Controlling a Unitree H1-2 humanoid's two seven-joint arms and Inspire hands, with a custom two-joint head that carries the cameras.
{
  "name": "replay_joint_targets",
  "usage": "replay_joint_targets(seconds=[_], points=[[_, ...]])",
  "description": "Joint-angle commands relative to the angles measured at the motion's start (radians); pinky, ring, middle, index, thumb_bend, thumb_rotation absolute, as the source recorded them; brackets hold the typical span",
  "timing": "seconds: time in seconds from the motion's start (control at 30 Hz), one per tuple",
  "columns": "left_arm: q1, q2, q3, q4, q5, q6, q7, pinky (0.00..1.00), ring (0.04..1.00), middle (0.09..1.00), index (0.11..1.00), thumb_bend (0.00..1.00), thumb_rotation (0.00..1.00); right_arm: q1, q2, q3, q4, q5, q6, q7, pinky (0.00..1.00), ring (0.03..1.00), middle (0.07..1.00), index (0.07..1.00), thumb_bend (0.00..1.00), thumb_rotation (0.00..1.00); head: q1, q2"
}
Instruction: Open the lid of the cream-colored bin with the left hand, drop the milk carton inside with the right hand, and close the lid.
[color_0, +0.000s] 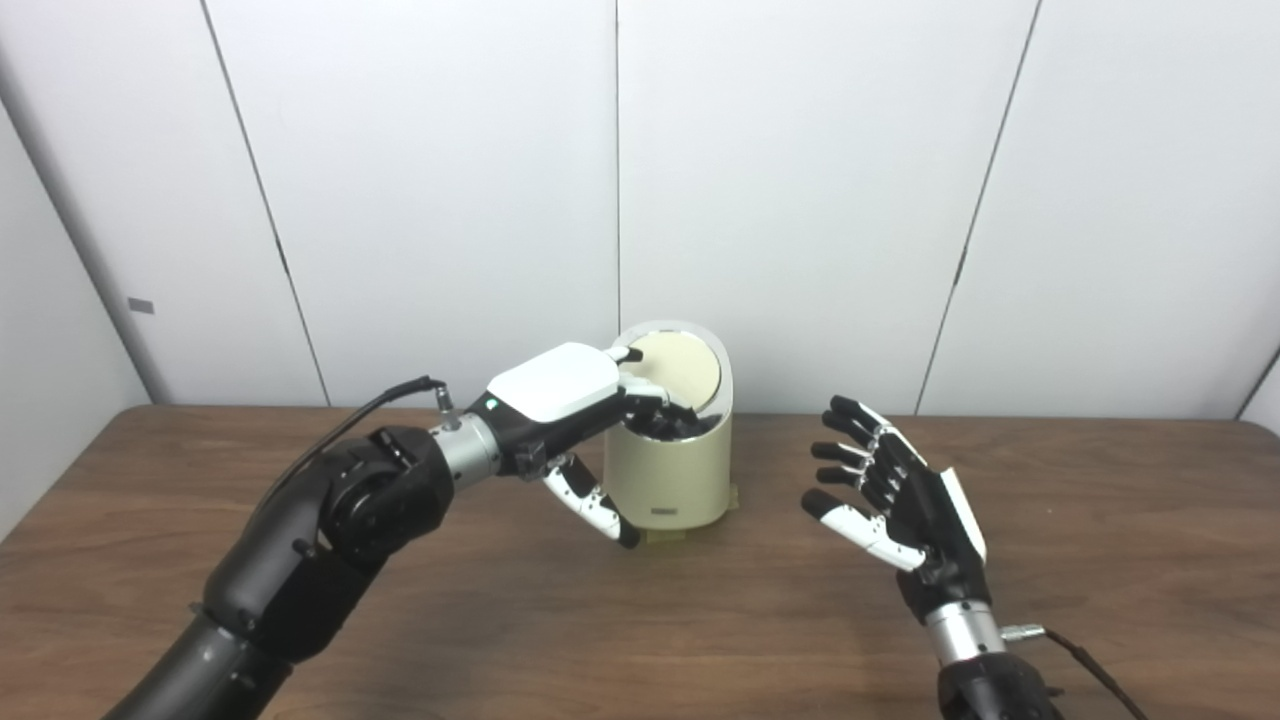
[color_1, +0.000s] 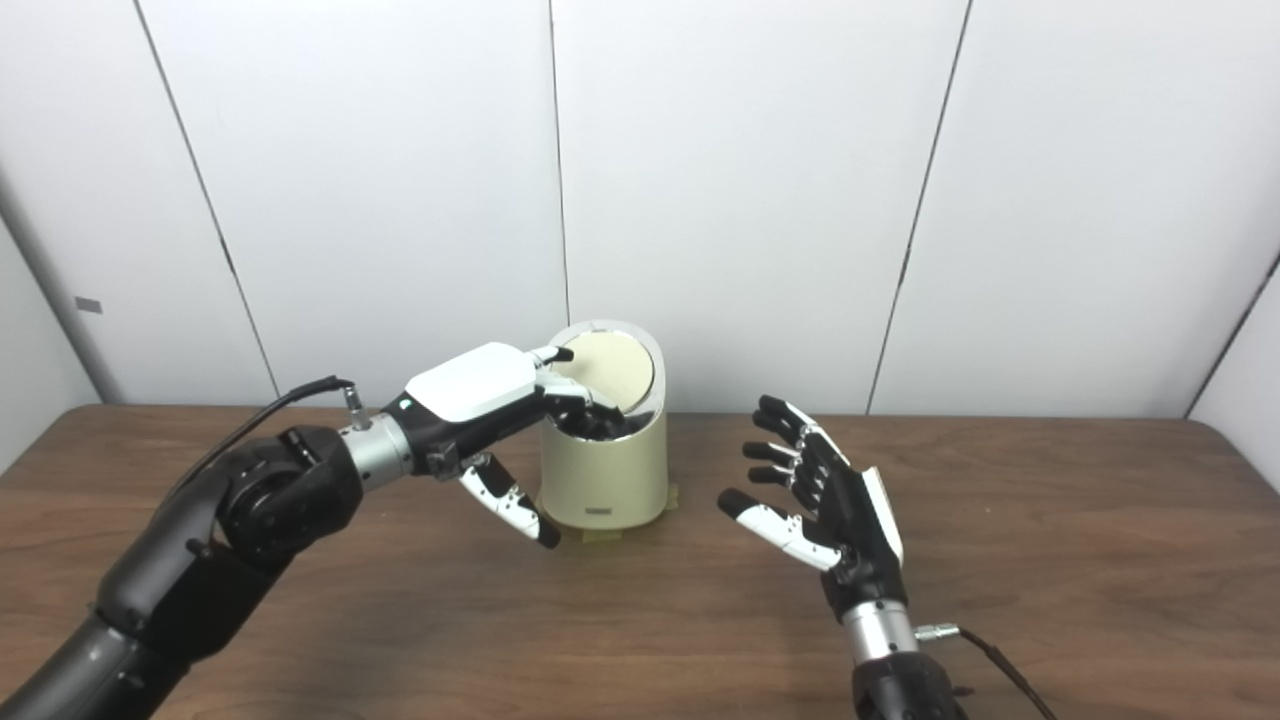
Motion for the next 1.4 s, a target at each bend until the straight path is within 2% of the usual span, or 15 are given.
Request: replay_joint_targets(seconds=[0.0,0.37,0.47,0.6,0.73,0.93,1.23,1.37], points=[[0.012,0.003,-0.030,0.017,0.014,0.000,-0.041,1.00,0.767,0.824,0.829,0.89,0.23,-0.033,-0.006,-0.007,-0.024,0.007,-0.027,0.000,0.66,0.740,0.831,0.820,0.76,0.41,0.000,0.000],[0.020,-0.018,-0.009,0.046,0.066,0.031,0.041,1.00,0.873,0.921,0.915,0.87,0.20,-0.032,-0.009,-0.004,-0.022,0.005,-0.026,0.001,0.67,0.737,0.829,0.820,0.76,0.41,0.000,0.001],[0.023,-0.022,-0.005,0.055,0.090,0.022,0.077,1.00,0.881,0.949,0.927,0.86,0.19,-0.032,-0.011,-0.003,-0.025,0.002,-0.023,0.003,0.67,0.738,0.834,0.823,0.76,0.41,0.000,0.001],[0.026,-0.026,0.002,0.058,0.104,0.034,0.092,1.00,0.898,0.990,0.956,0.83,0.20,-0.031,-0.011,-0.002,-0.028,0.004,-0.019,0.004,0.69,0.738,0.832,0.823,0.75,0.40,0.001,0.004],[0.028,-0.027,0.005,0.062,0.127,0.037,0.114,1.00,0.884,0.994,0.953,0.82,0.21,-0.032,-0.010,-0.005,-0.024,0.005,-0.021,0.001,0.69,0.735,0.826,0.817,0.77,0.39,0.001,0.004],[0.029,-0.029,0.007,0.067,0.137,0.043,0.116,1.00,0.871,0.990,0.947,0.82,0.19,-0.034,-0.014,-0.002,-0.019,-0.001,-0.024,0.001,0.65,0.722,0.826,0.817,0.75,0.38,0.002,0.006],[0.026,-0.026,0.001,0.072,0.142,0.050,0.105,1.00,0.878,0.976,0.940,0.83,0.19,-0.031,-0.012,0.000,-0.045,-0.006,-0.001,0.001,0.66,0.723,0.824,0.811,0.74,0.37,0.001,0.011],[0.019,-0.021,-0.012,0.058,0.176,0.090,0.070,1.00,0.849,0.914,0.895,0.84,0.20,-0.031,-0.015,-0.001,-0.041,-0.004,-0.004,0.004,0.67,0.728,0.824,0.811,0.75,0.38,0.002,0.013]])
